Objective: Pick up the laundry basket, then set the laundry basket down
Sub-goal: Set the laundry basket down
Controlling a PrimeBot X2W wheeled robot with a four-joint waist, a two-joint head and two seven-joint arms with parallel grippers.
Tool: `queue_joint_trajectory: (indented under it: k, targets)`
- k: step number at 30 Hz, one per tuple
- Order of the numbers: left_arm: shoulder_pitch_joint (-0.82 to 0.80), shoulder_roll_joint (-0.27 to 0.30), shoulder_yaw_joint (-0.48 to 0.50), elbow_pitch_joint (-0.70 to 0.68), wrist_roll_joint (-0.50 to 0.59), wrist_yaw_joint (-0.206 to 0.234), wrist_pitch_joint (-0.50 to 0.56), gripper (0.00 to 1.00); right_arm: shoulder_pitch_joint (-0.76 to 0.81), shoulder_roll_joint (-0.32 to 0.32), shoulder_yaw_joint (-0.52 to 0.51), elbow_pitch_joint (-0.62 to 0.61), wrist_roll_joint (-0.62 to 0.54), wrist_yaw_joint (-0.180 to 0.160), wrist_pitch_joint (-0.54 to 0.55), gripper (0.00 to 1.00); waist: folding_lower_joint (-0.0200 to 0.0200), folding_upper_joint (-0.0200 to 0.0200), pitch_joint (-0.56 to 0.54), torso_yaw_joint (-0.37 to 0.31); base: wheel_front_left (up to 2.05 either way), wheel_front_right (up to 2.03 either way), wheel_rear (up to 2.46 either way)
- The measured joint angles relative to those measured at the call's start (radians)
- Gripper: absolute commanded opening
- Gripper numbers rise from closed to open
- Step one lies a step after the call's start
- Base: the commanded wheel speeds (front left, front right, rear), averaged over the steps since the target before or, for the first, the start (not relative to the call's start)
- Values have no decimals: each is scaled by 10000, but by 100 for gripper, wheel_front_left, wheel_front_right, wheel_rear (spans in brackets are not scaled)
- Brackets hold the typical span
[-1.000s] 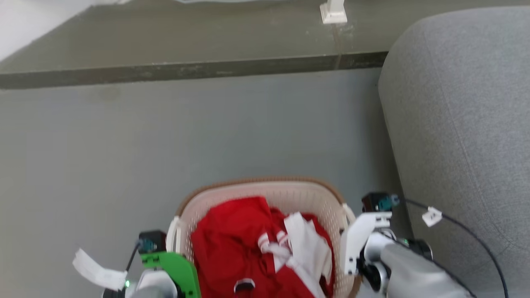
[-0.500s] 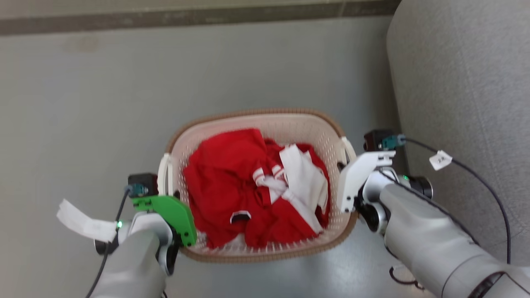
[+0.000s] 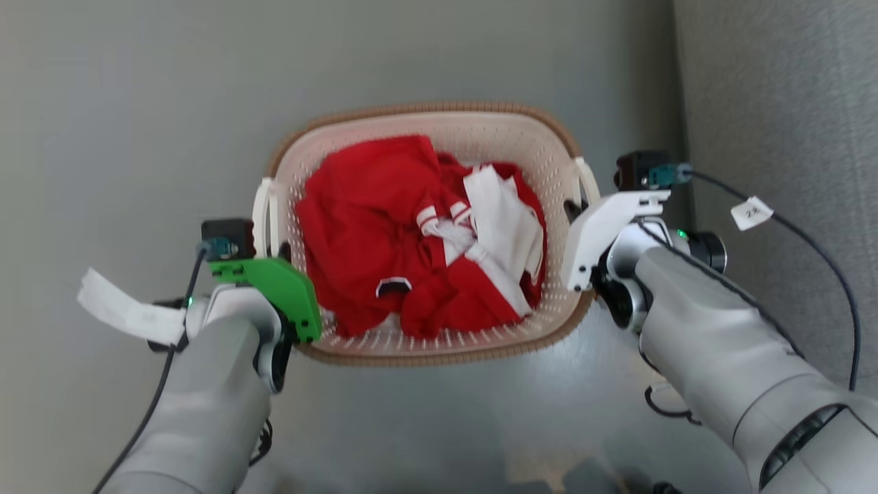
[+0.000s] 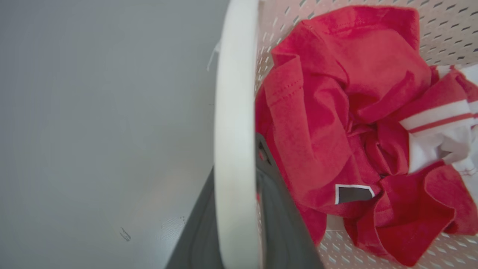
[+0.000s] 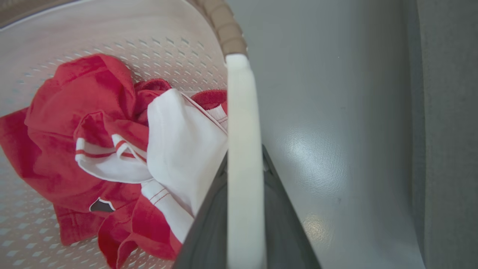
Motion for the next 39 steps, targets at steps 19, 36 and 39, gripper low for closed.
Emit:
queue_joint_trajectory:
  k: [19,36,39]
  targets:
    - [-1692,27,56,-42,159,86,-414,0,-1639,-44,-205,290,-61,-2,-832,0,1,0,2511,27,0,0,0]
    - [-2022,19,-25,33,224,86,-754,0,-1998,-17,-84,506,-92,13,-1271,0,1,0,3429,156,0,0,0]
    - [-2168,25,-38,56,240,86,-794,0,-2127,-21,-82,537,-92,13,-1306,0,0,0,3581,153,0,0,0]
